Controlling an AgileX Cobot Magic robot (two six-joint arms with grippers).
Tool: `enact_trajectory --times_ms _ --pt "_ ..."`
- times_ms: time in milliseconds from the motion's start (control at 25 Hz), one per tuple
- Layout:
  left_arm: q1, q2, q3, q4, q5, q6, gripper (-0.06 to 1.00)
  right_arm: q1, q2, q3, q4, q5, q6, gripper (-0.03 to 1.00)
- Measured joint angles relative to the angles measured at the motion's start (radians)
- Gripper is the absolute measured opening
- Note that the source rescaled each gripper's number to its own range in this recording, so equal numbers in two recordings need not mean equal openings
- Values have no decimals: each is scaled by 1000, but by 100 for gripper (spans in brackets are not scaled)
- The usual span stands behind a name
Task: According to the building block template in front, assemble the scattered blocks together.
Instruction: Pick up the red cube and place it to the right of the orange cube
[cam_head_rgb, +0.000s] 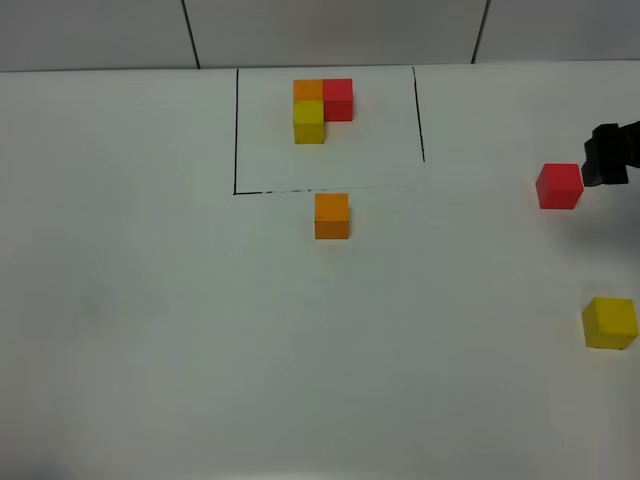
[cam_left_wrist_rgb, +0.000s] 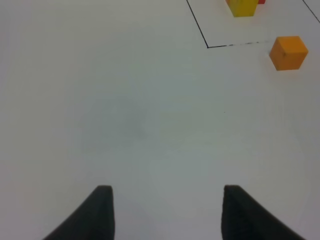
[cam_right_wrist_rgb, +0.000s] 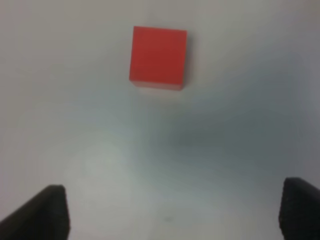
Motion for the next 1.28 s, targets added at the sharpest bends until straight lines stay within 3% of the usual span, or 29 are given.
enact_trajectory --times_ms 480,840,1280 --pt "0 0 0 0 0 0 9 2 248 -146 26 -81 -14 80" --pt "0 0 0 0 0 0 9 60 365 -241 12 -93 -9 80" --pt "0 0 0 0 0 0 9 59 408 -251 -37 -119 38 80"
